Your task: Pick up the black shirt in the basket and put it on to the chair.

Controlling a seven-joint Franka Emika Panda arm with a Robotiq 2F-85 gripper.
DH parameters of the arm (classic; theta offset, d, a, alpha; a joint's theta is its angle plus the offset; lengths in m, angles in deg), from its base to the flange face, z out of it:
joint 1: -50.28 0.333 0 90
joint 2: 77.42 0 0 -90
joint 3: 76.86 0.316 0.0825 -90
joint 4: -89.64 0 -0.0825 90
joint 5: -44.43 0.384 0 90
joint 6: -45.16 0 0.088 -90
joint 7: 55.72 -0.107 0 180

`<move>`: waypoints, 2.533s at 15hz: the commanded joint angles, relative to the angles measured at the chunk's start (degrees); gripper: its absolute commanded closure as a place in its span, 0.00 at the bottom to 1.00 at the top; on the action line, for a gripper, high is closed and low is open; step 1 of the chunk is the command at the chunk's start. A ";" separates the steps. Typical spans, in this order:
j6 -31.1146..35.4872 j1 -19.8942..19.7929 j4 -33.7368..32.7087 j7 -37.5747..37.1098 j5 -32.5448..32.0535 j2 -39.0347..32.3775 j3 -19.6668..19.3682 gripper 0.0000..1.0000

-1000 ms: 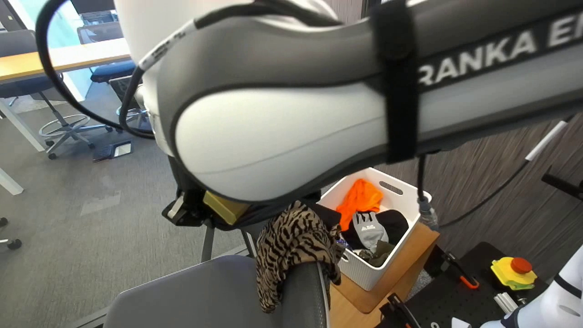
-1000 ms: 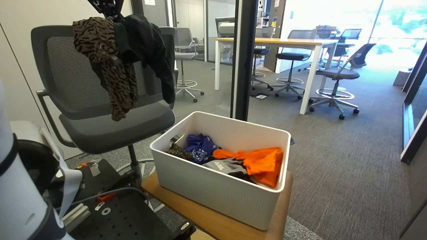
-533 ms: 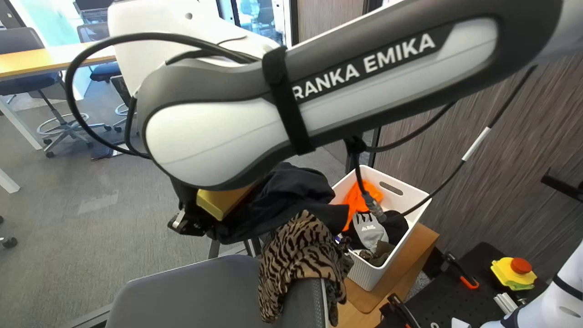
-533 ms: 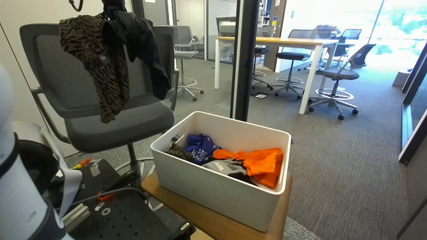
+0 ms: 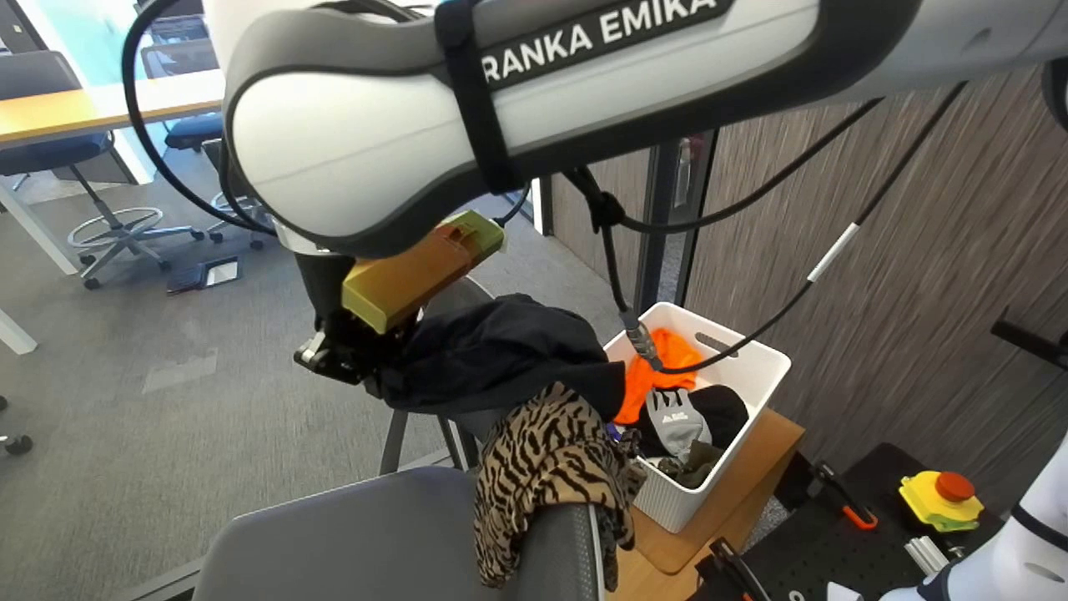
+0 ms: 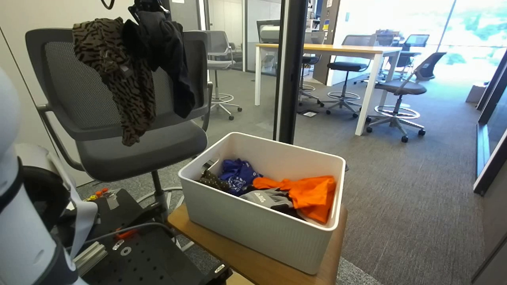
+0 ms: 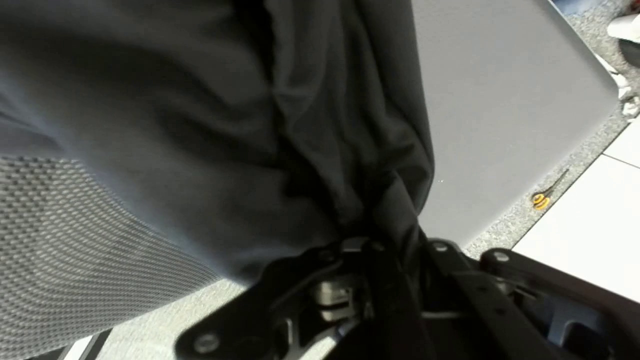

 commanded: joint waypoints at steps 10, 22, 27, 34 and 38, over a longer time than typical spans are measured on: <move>-5.02 0.65 -5.78 1.15 3.25 -0.30 -2.99 0.16; -14.72 -6.07 -2.00 -2.95 3.60 17.55 -8.98 0.00; -20.81 -12.31 3.56 -0.13 1.43 24.68 -13.92 0.00; -28.23 -17.16 22.70 9.26 -1.15 38.63 -19.44 0.00; -30.20 -17.96 33.21 12.87 -0.96 48.73 -21.58 0.00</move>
